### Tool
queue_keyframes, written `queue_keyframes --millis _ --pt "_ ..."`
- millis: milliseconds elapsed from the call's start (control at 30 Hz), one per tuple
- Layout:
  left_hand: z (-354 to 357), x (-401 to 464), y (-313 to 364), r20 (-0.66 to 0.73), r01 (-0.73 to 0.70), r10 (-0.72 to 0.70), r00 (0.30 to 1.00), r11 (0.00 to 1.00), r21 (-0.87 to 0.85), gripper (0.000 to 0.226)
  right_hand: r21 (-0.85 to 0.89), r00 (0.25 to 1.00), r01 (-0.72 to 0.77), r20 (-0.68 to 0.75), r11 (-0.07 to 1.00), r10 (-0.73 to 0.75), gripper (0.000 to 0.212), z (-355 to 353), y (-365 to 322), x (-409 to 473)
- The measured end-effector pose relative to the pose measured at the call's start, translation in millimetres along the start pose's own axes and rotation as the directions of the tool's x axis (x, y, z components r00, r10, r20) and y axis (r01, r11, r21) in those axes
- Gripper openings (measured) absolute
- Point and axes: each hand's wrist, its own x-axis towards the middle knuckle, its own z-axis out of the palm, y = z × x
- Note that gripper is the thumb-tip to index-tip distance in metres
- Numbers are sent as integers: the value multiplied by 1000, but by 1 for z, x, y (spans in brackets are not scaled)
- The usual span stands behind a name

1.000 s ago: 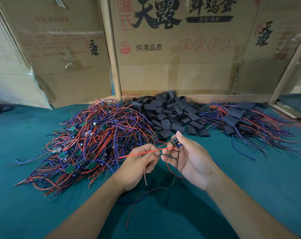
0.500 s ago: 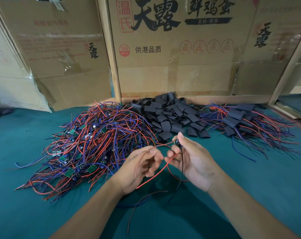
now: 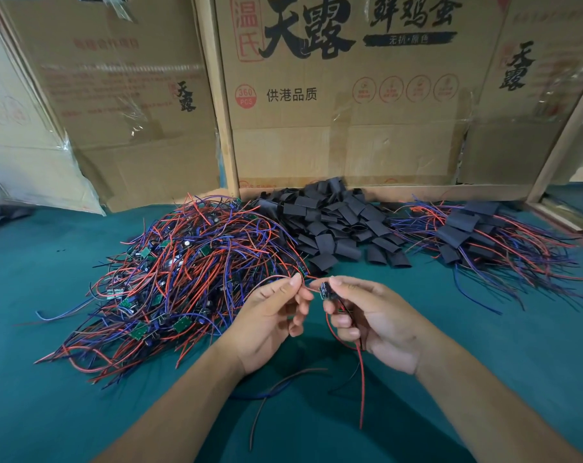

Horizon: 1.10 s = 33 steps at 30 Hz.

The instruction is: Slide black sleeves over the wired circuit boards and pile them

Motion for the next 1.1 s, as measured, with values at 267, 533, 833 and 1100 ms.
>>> queue_keyframes --millis 267,533,833,1100 --pt "4 -1 -4 55 -79 75 996 994 74 31 -72 998 50 37 996 -47 27 1 -3 -4" --pt "6 -1 -4 44 -111 107 993 987 112 33 -191 998 34 60 981 -23 32 7 0 -8" --pt "3 2 -4 -43 -149 149 988 989 16 23 -107 998 -53 13 993 55 14 1 -5 -7" --pt "10 -3 -3 10 -194 193 981 981 20 53 -161 998 -66 4 985 67 11 1 -10 -12"
